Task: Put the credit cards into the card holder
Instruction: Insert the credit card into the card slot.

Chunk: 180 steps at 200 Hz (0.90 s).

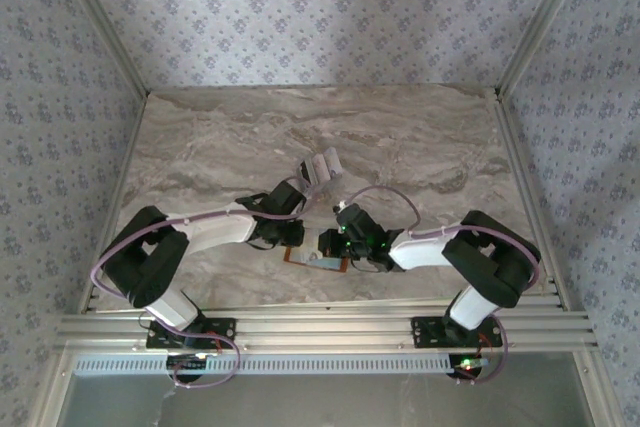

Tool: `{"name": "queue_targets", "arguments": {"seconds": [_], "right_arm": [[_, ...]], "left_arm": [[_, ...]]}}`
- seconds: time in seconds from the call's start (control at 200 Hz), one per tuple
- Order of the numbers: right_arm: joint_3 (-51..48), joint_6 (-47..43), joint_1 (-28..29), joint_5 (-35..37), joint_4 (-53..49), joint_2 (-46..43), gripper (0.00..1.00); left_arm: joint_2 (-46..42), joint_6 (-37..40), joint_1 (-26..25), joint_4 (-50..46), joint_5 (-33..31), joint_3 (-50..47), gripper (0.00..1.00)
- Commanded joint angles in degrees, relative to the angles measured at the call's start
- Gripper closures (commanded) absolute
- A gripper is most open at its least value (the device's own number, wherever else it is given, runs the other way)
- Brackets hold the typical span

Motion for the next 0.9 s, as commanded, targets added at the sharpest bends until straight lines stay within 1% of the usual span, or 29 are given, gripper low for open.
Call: {"name": "queue_targets", "arguments": {"seconds": [0.0, 0.145, 0.255, 0.475, 0.68, 0.894], "right_arm": [[1.91, -1.0, -0.68, 1.35, -5.66, 1.12, 1.0], [2.4, -0.56, -0.94, 1.04, -6.78, 1.46, 1.0], [2.74, -0.55, -1.03, 1.94, -8.6, 0.95, 1.0], [2.74, -0.77, -1.46, 2.35, -11.42, -0.26, 1.0], [1.66, 0.14, -1.45, 3.61, -12.78, -2.26, 1.0], [-0.02, 0.86, -1.48, 4.32, -13.32, -3.88, 1.0]], "left_arm": [[-2.13, -0.49, 0.11, 0.09, 5.45, -2.24, 0.81], [-3.32, -1.29, 0.07, 0.92, 5.49, -3.71, 0.82], [-2.42, -2.91, 0.13, 2.26, 6.44, -4.56, 0.86], [-3.46, -4.64, 0.02, 3.33, 5.09, -7.05, 0.86], [-2.51, -6.45, 0.0, 5.61, 5.22, -9.73, 0.87], [-3.26, -6.38, 0.0, 4.8, 3.83, -9.73, 0.87]]}}
